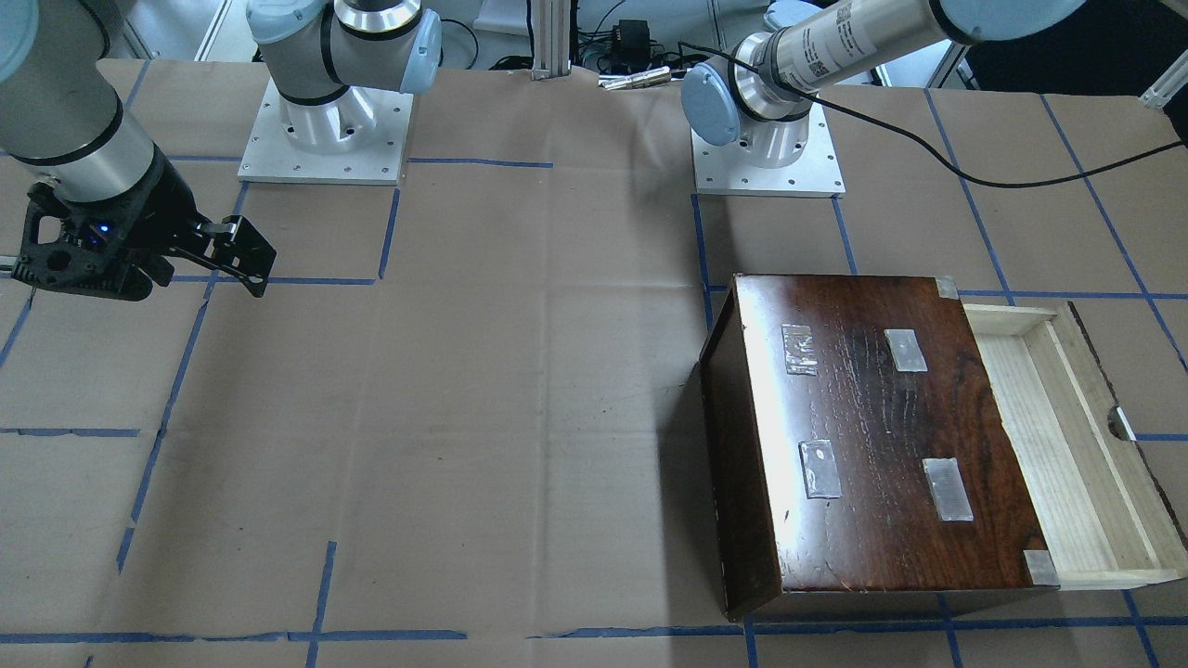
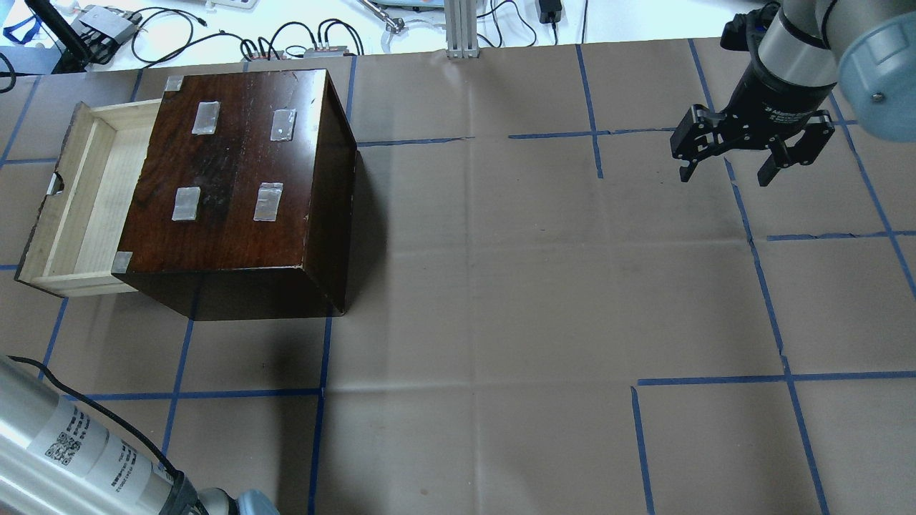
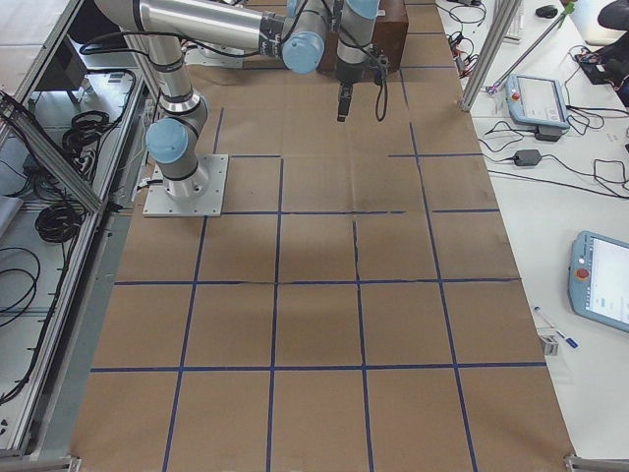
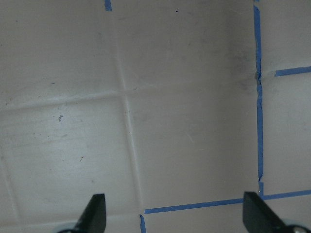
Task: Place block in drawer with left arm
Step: 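Carry the yellow cube with the left gripper over the open drawer, then lower the cube into the drawer and open the left gripper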
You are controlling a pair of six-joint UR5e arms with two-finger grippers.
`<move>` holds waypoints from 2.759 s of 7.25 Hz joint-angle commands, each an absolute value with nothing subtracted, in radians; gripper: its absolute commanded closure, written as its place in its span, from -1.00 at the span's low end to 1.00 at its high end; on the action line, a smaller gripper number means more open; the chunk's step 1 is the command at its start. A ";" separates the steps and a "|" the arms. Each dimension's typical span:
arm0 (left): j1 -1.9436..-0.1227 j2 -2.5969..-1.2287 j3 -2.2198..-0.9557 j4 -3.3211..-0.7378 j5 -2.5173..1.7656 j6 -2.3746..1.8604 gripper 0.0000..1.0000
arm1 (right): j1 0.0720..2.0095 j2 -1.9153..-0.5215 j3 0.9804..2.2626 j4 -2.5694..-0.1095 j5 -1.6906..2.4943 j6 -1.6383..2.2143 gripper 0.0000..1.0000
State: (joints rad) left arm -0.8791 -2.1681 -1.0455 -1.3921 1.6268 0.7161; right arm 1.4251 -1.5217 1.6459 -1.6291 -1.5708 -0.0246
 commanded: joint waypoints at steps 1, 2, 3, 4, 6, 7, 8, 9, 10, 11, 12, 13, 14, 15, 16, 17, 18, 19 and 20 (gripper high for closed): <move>-0.937 -1.931 -1.254 -1.396 1.647 0.690 1.00 | 1.425 -1.522 1.646 -1.629 -1.571 -0.025 -1.00; -0.951 -1.893 -1.338 -1.414 1.651 0.678 1.00 | 1.425 -1.522 1.646 -1.629 -1.571 -0.025 -1.00; -0.980 -1.885 -1.404 -1.407 1.644 0.632 1.00 | 1.425 -1.522 1.646 -1.629 -1.571 -0.026 -1.00; -1.036 -1.887 -1.457 -1.402 1.637 0.571 1.00 | 1.425 -1.522 1.646 -1.629 -1.571 -0.025 -1.00; -1.072 -1.925 -1.479 -1.394 1.599 0.532 1.00 | 1.425 -1.520 1.646 -1.629 -1.571 -0.026 -1.00; -1.083 -1.940 -1.485 -1.388 1.582 0.531 1.00 | 1.425 -1.522 1.646 -1.629 -1.571 -0.025 -1.00; -1.086 -1.957 -1.491 -1.364 1.582 0.529 0.99 | 1.425 -1.522 1.644 -1.629 -1.571 -0.026 -1.00; -1.088 -1.970 -1.490 -1.355 1.582 0.531 0.99 | 1.425 -1.522 1.646 -1.629 -1.571 -0.025 -1.00; -1.088 -1.983 -1.488 -1.351 1.580 0.531 0.99 | 1.425 -1.522 1.646 -1.629 -1.571 -0.026 -1.00; -1.086 -1.996 -1.480 -1.351 1.580 0.531 0.97 | 1.425 -1.522 1.646 -1.629 -1.571 -0.026 -1.00; -1.088 -1.996 -1.485 -1.351 1.578 0.531 0.90 | 1.425 -1.522 1.646 -1.629 -1.571 -0.026 -1.00; -1.088 -2.000 -1.483 -1.350 1.582 0.532 0.73 | 1.425 -1.522 1.646 -1.629 -1.571 -0.026 -1.00; -1.086 -2.000 -1.482 -1.336 1.583 0.534 0.24 | 1.425 -1.522 1.646 -1.629 -1.571 -0.026 -1.00; -1.088 -2.000 -1.486 -1.329 1.582 0.534 -0.60 | 1.425 -1.520 1.646 -1.629 -1.571 -0.026 -1.00; -1.086 -2.000 -1.482 -1.328 1.582 0.534 -0.61 | 1.425 -1.522 1.646 -1.629 -1.571 -0.026 -1.00; -1.086 -1.999 -1.483 -1.328 1.583 0.534 -0.61 | 1.425 -1.522 1.646 -1.629 -1.571 -0.026 -1.00; -1.086 -1.996 -1.482 -1.328 1.580 0.534 -0.60 | 1.425 -1.522 1.646 -1.629 -1.571 -0.026 -1.00; -1.086 -1.988 -1.471 -1.328 1.580 0.534 -0.60 | 1.425 -1.522 1.646 -1.629 -1.571 -0.026 -1.00; -1.086 -1.961 -1.468 -1.333 1.583 0.534 -0.60 | 1.425 -1.522 1.646 -1.629 -1.571 -0.026 -1.00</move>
State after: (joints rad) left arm -1.0861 -1.9840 -1.4739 -1.3296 1.5811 0.5338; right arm 1.4251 -1.5217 1.6460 -1.6291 -1.5708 -0.0261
